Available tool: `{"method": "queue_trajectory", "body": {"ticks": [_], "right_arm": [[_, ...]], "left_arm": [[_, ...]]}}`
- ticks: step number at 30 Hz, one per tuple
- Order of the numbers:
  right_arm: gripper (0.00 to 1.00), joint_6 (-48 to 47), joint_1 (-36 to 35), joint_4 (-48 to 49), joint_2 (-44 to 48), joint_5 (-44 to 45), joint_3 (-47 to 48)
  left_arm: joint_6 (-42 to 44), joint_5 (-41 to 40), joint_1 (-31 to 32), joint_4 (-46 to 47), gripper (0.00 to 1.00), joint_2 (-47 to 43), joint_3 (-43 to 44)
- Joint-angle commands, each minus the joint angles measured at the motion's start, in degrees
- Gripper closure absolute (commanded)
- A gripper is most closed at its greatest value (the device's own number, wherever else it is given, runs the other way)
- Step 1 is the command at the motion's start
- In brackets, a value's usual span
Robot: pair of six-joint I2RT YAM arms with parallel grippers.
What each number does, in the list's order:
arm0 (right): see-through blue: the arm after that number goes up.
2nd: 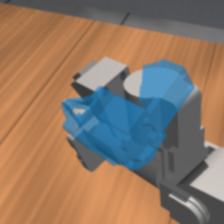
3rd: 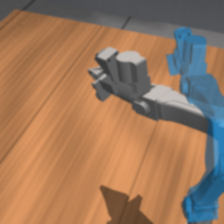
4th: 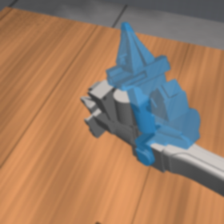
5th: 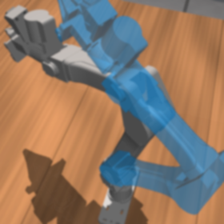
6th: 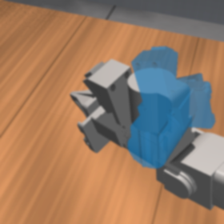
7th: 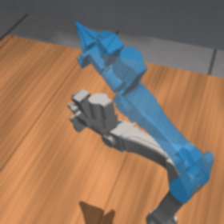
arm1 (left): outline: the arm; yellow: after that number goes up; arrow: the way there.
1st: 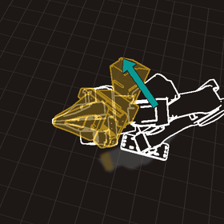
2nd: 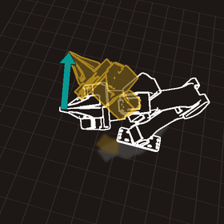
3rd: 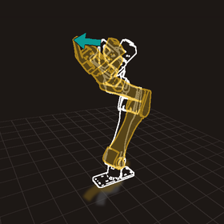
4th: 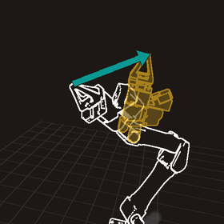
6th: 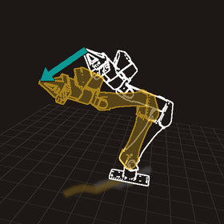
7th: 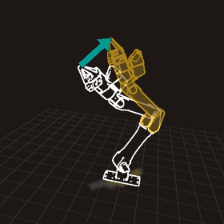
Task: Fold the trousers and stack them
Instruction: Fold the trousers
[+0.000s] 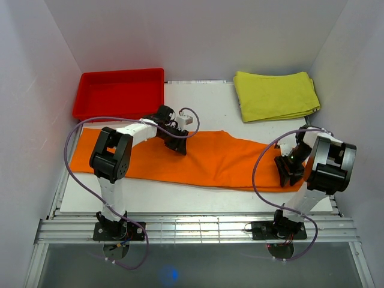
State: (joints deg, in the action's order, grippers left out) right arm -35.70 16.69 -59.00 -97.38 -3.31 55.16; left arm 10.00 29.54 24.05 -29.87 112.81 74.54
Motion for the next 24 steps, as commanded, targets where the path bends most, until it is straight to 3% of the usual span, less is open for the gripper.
{"method": "queue_trajectory", "body": {"ticks": [1, 5, 9, 13, 17, 22, 24], "right_arm": [[0.45, 0.5, -0.4, 8.7, -6.2, -4.5, 12.8], [0.45, -4.3, -0.5, 2.1, -3.5, -10.1, 20.2], [0.45, -13.4, -0.2, -2.0, 2.8, -8.4, 19.6], [0.45, -22.4, 0.2, -0.3, 8.3, -5.7, 17.9], [0.47, -29.7, 0.2, 6.3, 11.4, -8.6, 17.9], [0.45, -46.9, 0.3, 9.6, 8.9, -12.9, 15.8], [0.45, -49.2, 0.5, 8.7, 5.6, -14.9, 18.0]], "left_arm": [[-3.0, -11.5, -4.4, -1.1, 0.51, 5.4, 1.5], [0.5, -10.8, -4.6, -1.9, 0.49, 3.9, 1.9], [4.2, -8.5, -4.6, -4.1, 0.42, 3.6, 2.5], [7.6, -5.6, -4.6, -6.3, 0.34, 3.5, 3.2], [12.0, -1.2, -4.6, -10.5, 0.32, 3.8, 4.3], [14.4, 1.0, -4.6, -14.0, 0.32, 5.2, 3.9], [14.7, 0.8, -4.6, -14.1, 0.33, 5.5, 3.4]]}}
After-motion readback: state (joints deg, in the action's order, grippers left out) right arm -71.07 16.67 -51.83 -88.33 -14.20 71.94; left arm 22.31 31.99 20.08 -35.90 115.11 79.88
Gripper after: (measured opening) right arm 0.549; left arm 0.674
